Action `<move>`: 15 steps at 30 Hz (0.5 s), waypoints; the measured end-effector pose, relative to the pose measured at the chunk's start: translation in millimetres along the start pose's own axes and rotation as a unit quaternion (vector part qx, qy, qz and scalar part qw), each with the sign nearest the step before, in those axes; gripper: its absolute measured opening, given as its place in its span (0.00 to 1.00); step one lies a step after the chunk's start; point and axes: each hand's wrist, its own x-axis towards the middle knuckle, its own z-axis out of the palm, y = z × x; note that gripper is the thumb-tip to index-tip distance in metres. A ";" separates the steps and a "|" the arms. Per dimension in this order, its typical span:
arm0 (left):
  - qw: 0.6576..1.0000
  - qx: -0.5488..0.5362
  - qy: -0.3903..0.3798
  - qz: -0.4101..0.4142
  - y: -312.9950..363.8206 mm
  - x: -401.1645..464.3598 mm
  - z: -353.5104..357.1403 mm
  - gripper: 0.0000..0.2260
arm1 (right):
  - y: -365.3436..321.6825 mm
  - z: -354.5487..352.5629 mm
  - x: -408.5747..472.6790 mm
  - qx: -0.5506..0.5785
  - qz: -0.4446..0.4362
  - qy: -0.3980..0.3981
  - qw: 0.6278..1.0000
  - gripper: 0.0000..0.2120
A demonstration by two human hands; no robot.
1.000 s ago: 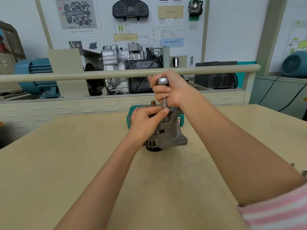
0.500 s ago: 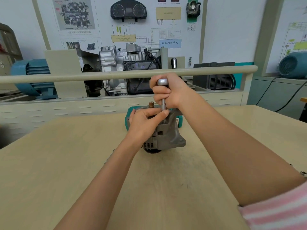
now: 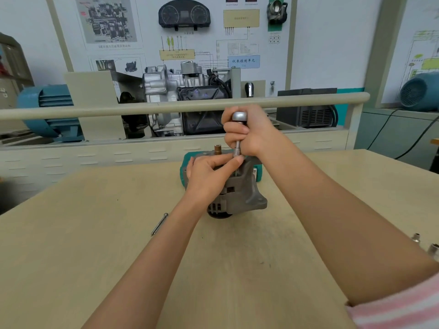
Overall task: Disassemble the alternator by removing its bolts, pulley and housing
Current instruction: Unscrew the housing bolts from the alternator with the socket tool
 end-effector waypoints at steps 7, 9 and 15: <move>0.999 -0.002 0.034 -0.016 -1.6 1.8 4.5 0.05 | 22.2 20.5 4.8 0.024 -0.260 0.286 0.922 0.08; 1.000 -0.006 0.021 -0.014 -3.0 2.1 3.2 0.06 | 16.8 18.4 4.0 0.013 -0.205 0.249 0.947 0.11; 1.000 -0.016 -0.009 -0.012 -2.0 0.3 -2.1 0.09 | -2.7 8.4 -2.2 -0.109 0.017 0.017 0.994 0.14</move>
